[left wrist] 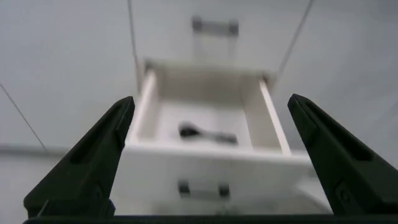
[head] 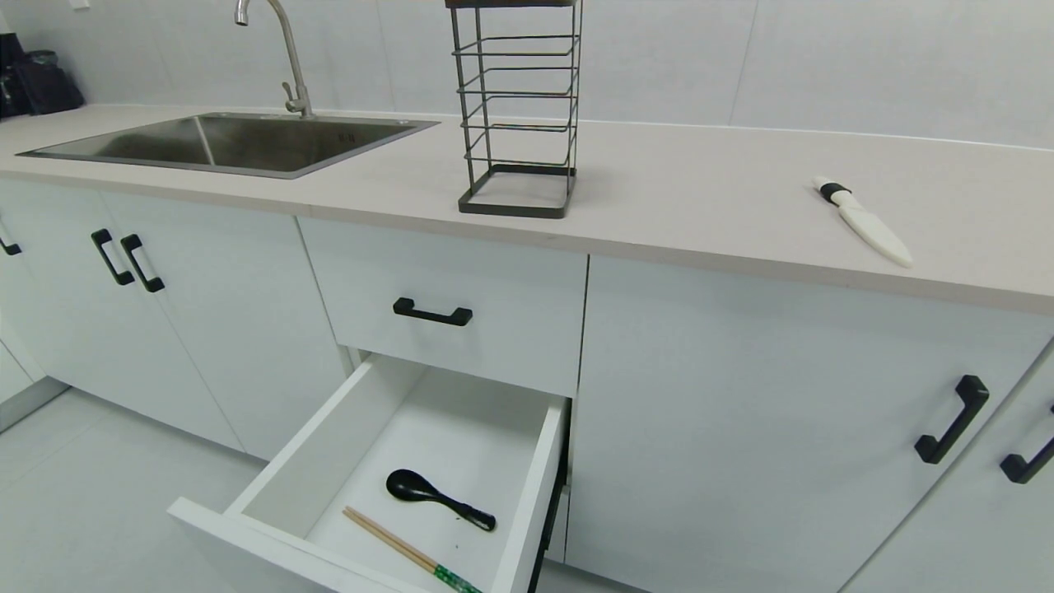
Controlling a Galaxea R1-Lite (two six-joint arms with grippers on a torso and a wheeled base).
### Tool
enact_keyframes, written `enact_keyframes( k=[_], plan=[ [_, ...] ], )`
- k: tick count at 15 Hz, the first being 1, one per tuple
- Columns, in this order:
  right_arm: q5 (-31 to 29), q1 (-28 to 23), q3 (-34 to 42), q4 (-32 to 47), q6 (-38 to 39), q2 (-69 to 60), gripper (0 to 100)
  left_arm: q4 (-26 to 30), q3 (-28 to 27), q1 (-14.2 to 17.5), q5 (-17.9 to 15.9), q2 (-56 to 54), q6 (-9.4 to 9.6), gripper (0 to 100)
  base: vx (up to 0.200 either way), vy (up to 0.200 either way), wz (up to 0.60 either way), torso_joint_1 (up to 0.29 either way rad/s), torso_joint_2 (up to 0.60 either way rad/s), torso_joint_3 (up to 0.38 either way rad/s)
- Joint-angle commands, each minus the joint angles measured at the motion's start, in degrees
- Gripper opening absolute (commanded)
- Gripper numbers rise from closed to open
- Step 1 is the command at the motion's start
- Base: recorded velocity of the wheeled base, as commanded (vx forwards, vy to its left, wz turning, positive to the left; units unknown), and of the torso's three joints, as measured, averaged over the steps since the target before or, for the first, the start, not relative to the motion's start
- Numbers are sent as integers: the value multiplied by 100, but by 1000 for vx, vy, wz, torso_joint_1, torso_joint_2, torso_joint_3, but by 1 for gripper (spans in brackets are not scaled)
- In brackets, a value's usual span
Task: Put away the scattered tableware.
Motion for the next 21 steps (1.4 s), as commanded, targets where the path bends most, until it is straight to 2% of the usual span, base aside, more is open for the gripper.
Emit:
enact_keyframes(
  k=[1, 2, 4, 7, 9, 11, 14, 15, 16, 17, 19, 20, 21],
  plan=[
    [4, 0, 1, 0, 0, 11, 100, 511, 302, -359, -300, 735, -200, 100, 0, 0, 0, 0, 0, 0],
    [4, 0, 1, 0, 0, 11, 100, 678, 390, -438, -547, 928, -208, 100, 0, 0, 0, 0, 0, 0],
    [4, 0, 1, 0, 0, 11, 100, 599, 469, -456, -749, 1605, -200, 100, 0, 0, 0, 0, 0, 0],
    [4, 0, 1, 0, 0, 11, 100, 265, 741, -535, -757, 2414, -173, 100, 0, 0, 0, 0, 0, 0],
    [4, 0, 1, 0, 0, 20, 100, -122, 1119, -842, -731, 2871, -164, 100, 0, 0, 0, 0, 0, 0],
    [4, 0, 1, 0, 0, 20, 100, -280, 1163, -878, -714, 3222, -164, 100, 0, 0, 0, 0, 0, 0],
    [4, 0, 1, 0, 0, 11, 100, -798, 1146, -878, -696, 4075, -156, 100, 0, 0, 0, 0, 0, 0],
    [4, 0, 1, 0, 0, 11, 100, -1211, 1146, -886, -670, 4778, 55, 100, 0, 0, 0, 0, 0, 0],
    [4, 0, 1, 0, 0, 20, 100, -1334, 1172, -878, -555, 5077, 381, 100, 0, 0, 0, 0, 0, 0],
    [4, 0, 1, 0, 0, 20, 100, -1378, 1190, -886, -292, 5296, 750, 100, 0, 0, 0, 0, 0, 0],
    [4, 0, 1, 0, 0, 11, 100, -1387, 1172, -886, -2, 5499, 1198, 100, 0, 0, 0, 0, 0, 0],
    [4, 0, 1, 0, 0, 11, 100, -1387, 1146, -886, 113, 5727, 1321, 100, 0, 0, 0, 0, 0, 0],
    [4, 0, 1, 0, 0, 11, 100, -1431, 1102, -895, 201, 5982, 1356, 100, 0, 0, 0, 0, 0, 0]
  ],
)
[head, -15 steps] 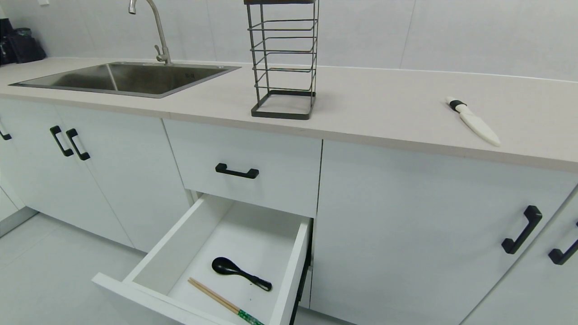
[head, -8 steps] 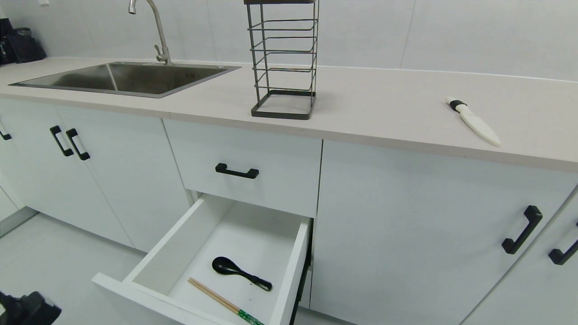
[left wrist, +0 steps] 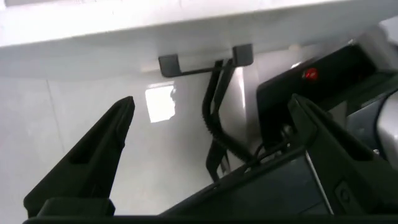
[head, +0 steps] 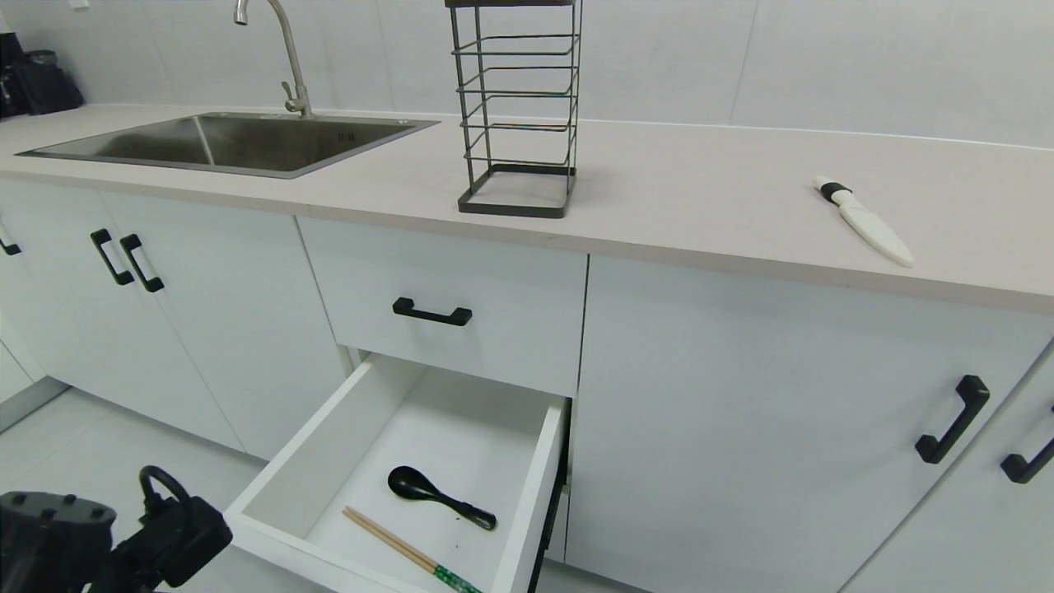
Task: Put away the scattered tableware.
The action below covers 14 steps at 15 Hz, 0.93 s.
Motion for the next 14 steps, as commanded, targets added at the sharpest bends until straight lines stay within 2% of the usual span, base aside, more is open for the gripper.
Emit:
enact_keyframes(
  k=[1, 3, 4, 9, 14],
  plan=[
    [1, 0, 1, 0, 0, 10, 100, -166, -117, -8, 148, 770, 65, 100, 0, 0, 0, 0, 0, 0],
    [1, 0, 1, 0, 0, 10, 100, -790, -82, 1, 411, 1227, 83, 100, 0, 0, 0, 0, 0, 0],
    [1, 0, 1, 0, 0, 10, 100, -852, -46, -8, 482, 1263, 92, 100, 0, 0, 0, 0, 0, 0],
    [1, 0, 1, 0, 0, 19, 100, -1010, -152, 10, 482, 1438, 65, 100, 0, 0, 0, 0, 0, 0],
    [1, 0, 1, 0, 0, 19, 100, -1678, -240, 19, 491, 1895, 83, 100, 0, 0, 0, 0, 0, 0]
  ],
)
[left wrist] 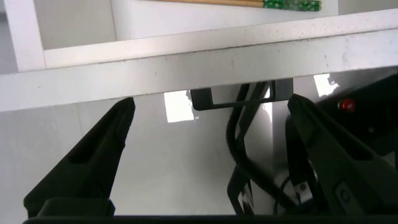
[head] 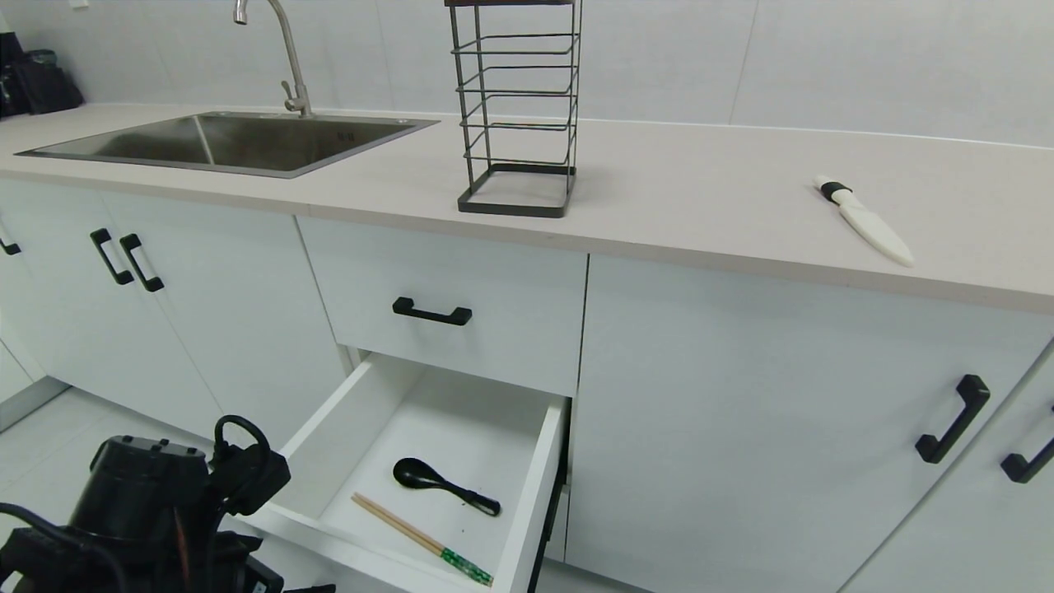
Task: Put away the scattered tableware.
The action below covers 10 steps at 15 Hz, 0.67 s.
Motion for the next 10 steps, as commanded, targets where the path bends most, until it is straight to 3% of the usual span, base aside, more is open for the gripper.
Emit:
enact_keyframes(
  k=[1, 10],
  plan=[
    [1, 2, 1, 0, 1, 5, 100, -164, -6, 21, -2, 277, -5, 100, 0, 0, 0, 0, 0, 0],
    [1, 2, 1, 0, 1, 5, 100, -1940, -182, 21, -2, 1498, 4, 100, 0, 0, 0, 0, 0, 0]
  ],
)
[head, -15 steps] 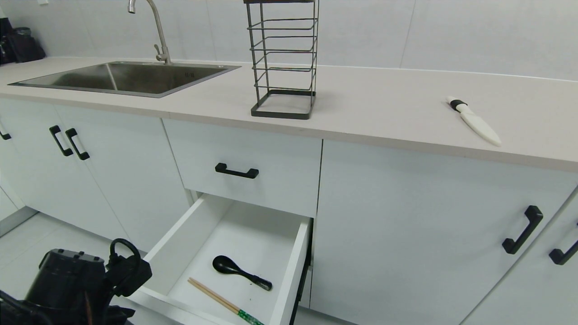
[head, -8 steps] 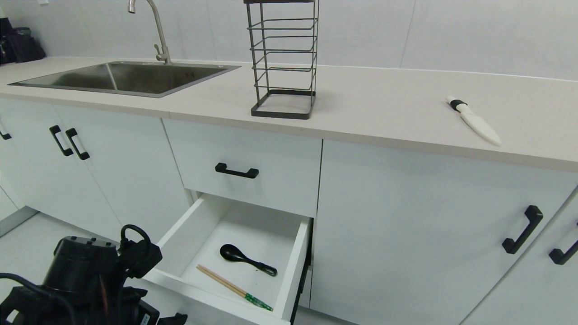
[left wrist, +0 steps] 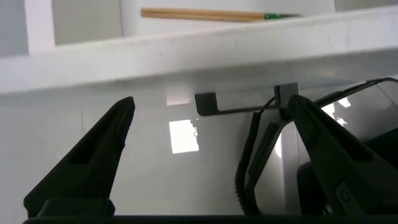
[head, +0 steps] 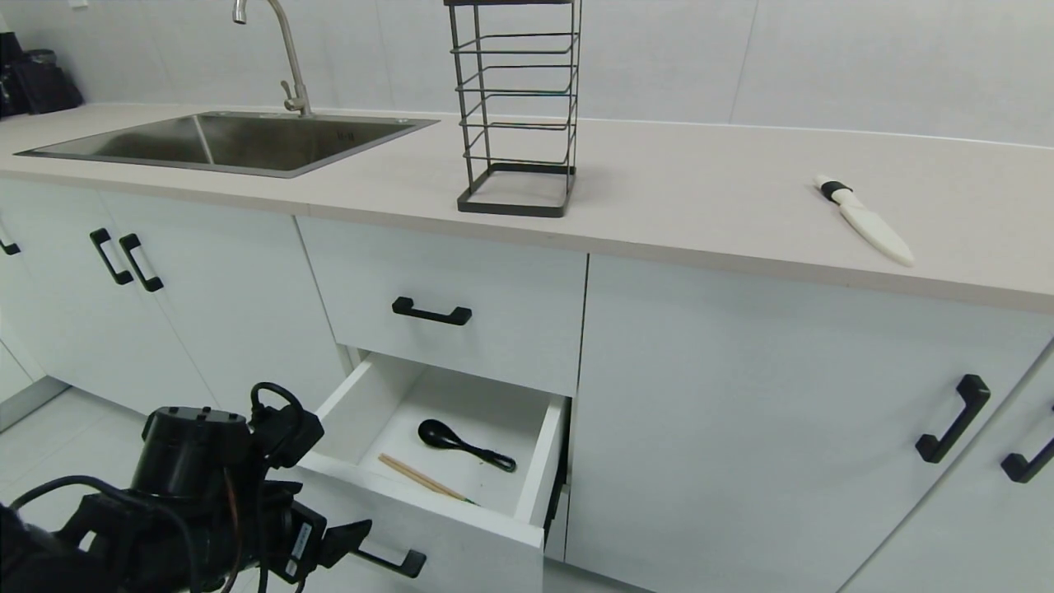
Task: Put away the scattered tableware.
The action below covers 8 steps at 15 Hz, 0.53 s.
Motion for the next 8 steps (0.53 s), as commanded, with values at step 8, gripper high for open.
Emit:
enact_keyframes(
  k=[8],
  plan=[
    [1, 0, 1, 0, 0, 0, 100, -280, -844, 39, -17, 827, -20, 100, 0, 0, 0, 0, 0, 0]
  ],
)
